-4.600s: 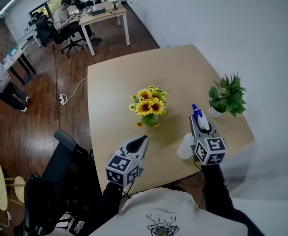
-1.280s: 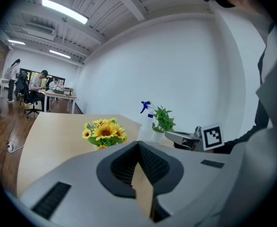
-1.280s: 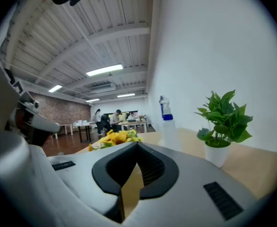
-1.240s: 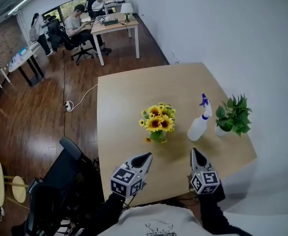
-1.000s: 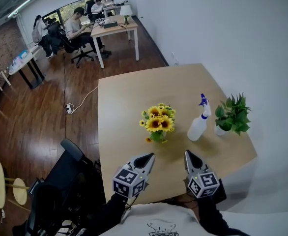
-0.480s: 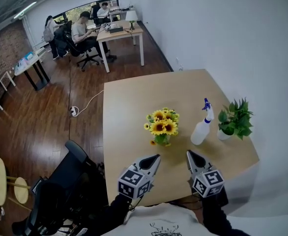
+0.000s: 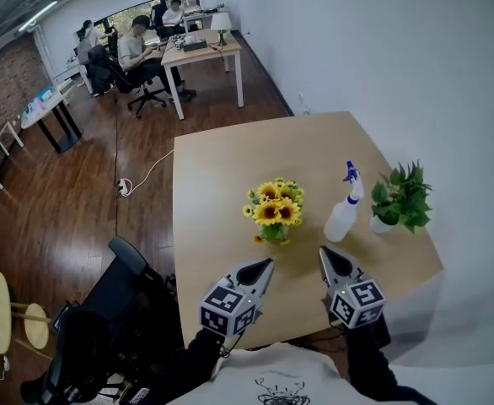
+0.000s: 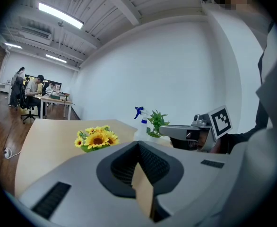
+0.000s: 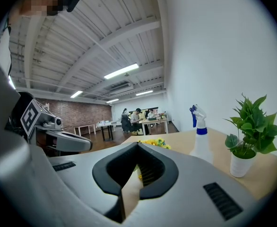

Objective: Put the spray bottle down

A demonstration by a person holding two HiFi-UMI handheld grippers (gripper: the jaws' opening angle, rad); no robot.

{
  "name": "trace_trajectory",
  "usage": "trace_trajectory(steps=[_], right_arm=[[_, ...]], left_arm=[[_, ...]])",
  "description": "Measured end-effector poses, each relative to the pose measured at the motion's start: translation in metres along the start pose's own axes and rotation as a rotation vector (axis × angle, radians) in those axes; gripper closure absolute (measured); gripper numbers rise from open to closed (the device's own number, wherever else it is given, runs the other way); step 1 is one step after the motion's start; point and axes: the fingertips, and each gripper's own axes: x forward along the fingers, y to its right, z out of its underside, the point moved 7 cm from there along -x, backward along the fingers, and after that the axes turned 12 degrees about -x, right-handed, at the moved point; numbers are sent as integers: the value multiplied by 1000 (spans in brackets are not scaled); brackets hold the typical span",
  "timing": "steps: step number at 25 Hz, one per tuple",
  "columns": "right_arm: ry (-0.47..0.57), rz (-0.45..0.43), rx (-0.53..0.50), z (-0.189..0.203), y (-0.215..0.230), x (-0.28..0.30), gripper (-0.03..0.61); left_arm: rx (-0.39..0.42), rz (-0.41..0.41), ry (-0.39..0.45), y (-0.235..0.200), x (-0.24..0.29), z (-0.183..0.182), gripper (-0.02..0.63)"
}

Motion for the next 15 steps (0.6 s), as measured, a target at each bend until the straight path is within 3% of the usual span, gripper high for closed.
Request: trace_trajectory(steps=[15], right_arm=[[-23, 1, 7, 5, -1, -4, 597]], left_arm=[[-7, -5, 2, 1, -2, 3, 621]])
